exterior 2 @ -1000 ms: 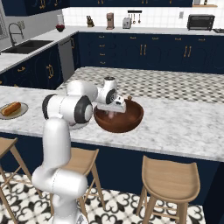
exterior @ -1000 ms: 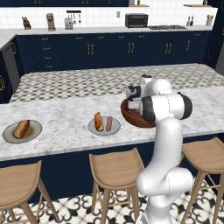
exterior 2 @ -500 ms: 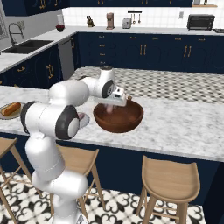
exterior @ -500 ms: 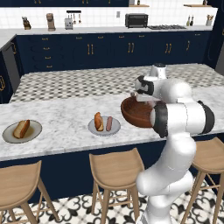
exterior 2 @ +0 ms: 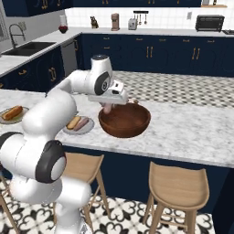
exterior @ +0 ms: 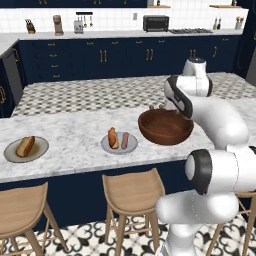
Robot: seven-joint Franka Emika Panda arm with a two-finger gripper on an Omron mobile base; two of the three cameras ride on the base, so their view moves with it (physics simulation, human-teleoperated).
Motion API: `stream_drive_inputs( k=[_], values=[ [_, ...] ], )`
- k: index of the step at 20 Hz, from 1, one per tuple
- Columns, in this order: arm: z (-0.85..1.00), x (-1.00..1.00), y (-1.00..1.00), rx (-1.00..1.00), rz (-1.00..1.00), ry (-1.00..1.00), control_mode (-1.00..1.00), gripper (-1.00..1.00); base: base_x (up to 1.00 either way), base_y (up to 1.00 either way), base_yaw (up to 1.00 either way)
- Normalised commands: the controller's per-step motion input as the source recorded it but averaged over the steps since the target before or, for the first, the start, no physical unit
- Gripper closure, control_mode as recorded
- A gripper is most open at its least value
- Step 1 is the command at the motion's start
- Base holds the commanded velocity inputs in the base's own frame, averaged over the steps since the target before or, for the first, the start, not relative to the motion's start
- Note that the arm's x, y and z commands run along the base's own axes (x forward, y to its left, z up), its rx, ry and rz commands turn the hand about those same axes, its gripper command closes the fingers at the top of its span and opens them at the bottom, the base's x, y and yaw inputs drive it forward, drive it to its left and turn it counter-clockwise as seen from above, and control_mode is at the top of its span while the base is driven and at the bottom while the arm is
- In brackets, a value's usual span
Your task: Place one bun and one sausage from the bowl on each plate.
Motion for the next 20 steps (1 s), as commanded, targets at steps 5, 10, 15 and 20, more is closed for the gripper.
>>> stream_drive_inputs(
  k=[5,10,15,20],
  values=[
    [0.00,0.00,0.00,0.00,0.00,0.00,1.00,1.00,-0.85,0.89,0.00],
    [0.00,0.00,0.00,0.00,0.00,0.00,1.00,1.00,-0.17,1.00,0.00],
    [0.00,0.00,0.00,0.00,0.00,0.00,1.00,1.00,0.39,1.00,0.00],
    [0.00,0.00,0.00,0.00,0.00,0.00,1.00,1.00,0.58,0.91,-0.05]
  ],
)
